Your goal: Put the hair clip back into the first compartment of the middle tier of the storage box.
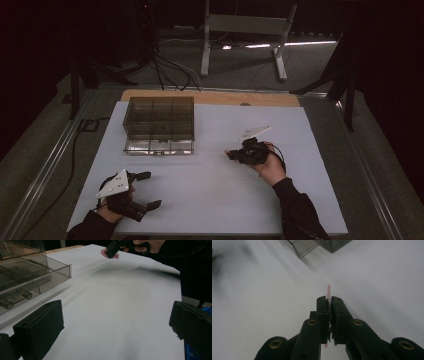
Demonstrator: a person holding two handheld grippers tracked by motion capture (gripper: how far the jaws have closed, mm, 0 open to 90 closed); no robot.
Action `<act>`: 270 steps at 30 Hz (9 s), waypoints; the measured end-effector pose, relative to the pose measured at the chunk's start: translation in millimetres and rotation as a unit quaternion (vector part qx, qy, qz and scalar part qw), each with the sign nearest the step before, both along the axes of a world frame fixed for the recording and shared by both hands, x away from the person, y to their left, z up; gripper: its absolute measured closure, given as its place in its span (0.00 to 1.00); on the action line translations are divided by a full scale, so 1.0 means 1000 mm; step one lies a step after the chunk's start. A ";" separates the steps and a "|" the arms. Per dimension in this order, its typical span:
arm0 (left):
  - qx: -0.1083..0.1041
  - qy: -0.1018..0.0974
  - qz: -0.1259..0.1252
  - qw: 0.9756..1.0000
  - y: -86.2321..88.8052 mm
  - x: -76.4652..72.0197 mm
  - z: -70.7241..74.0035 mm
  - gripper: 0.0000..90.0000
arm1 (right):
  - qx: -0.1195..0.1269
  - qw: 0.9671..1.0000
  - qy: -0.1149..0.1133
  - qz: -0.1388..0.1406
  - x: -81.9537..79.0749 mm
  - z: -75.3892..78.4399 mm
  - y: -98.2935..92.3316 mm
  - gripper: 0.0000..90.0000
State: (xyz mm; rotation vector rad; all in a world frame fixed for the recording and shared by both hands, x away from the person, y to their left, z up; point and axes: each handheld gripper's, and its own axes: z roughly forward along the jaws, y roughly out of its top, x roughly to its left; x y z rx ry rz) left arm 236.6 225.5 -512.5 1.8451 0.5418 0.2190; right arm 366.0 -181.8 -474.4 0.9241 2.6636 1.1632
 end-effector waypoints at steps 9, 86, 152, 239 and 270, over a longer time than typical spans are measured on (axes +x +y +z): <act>0.003 -0.002 -0.001 1.000 -0.001 0.000 0.000 0.00 | 0.004 1.000 -0.006 0.010 0.002 0.008 0.014 0.95; 0.000 -0.003 -0.010 1.000 -0.002 -0.002 0.001 0.00 | 0.036 0.996 -0.027 0.079 0.022 0.047 0.115 0.95; -0.008 -0.007 -0.012 1.000 0.000 -0.001 0.003 0.00 | 0.018 0.991 -0.042 0.124 0.050 0.037 0.278 0.94; -0.007 -0.007 -0.009 1.000 -0.002 0.000 0.002 0.00 | 0.114 0.990 -0.074 0.049 0.005 0.061 0.098 0.00; -0.005 -0.006 -0.008 1.000 -0.002 0.000 0.002 0.00 | 0.140 0.986 -0.083 -0.042 -0.060 -0.001 -0.048 0.00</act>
